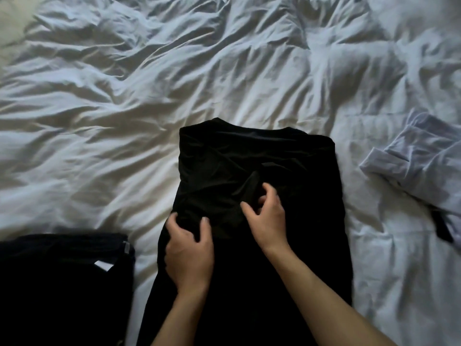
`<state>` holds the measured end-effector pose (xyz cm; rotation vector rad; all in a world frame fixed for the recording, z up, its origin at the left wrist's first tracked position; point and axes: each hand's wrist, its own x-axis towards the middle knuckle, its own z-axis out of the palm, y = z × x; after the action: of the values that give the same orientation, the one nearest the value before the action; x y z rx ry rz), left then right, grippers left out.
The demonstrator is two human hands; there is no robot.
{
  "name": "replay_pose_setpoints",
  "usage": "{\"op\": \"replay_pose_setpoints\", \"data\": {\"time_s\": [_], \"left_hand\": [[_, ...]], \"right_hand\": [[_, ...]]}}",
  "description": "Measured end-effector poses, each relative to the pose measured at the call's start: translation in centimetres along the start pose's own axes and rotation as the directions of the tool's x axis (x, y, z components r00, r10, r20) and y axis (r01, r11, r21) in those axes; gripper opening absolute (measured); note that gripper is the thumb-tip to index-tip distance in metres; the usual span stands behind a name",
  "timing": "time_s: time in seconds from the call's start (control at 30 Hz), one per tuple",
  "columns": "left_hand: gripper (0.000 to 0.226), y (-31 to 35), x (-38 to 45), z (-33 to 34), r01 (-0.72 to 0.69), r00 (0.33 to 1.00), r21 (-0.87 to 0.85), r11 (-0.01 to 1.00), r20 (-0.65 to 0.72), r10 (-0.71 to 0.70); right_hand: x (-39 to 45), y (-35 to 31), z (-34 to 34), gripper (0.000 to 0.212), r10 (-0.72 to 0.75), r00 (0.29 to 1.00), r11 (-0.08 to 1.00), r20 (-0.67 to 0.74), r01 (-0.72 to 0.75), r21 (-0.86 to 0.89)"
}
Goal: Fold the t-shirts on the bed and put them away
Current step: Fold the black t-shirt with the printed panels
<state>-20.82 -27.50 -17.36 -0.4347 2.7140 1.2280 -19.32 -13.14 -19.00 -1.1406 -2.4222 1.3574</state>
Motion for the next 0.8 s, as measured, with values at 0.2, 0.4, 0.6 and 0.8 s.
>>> {"op": "replay_pose_setpoints", "data": {"time_s": [0.2,0.4,0.6,0.8], "left_hand": [[0.071,3.1,11.5,3.3,-0.421,0.907,0.218,0.881,0.093,0.410],[0.078,2.4,16.2,7.4,-0.657,0.753,0.493,0.570,0.395,0.526],[0.065,3.6,17.0,6.6,-0.633,0.769,0.361,0.685,0.190,0.610],[0.063,10.2,22.9,8.2,-0.399,0.907,0.211,0.892,0.231,0.351]], "right_hand": [[8.1,3.8,-6.2,0.067,-0.404,0.906,0.729,-0.131,0.232,-0.644],[11.9,8.8,-5.9,0.070,-0.359,0.933,0.540,0.000,0.208,-0.815],[12.0,7.1,-6.3,0.067,-0.382,0.872,0.725,-0.306,0.077,-0.685],[22.5,2.9,-13.6,0.050,0.119,0.987,0.950,-0.113,-0.146,-0.276]]}}
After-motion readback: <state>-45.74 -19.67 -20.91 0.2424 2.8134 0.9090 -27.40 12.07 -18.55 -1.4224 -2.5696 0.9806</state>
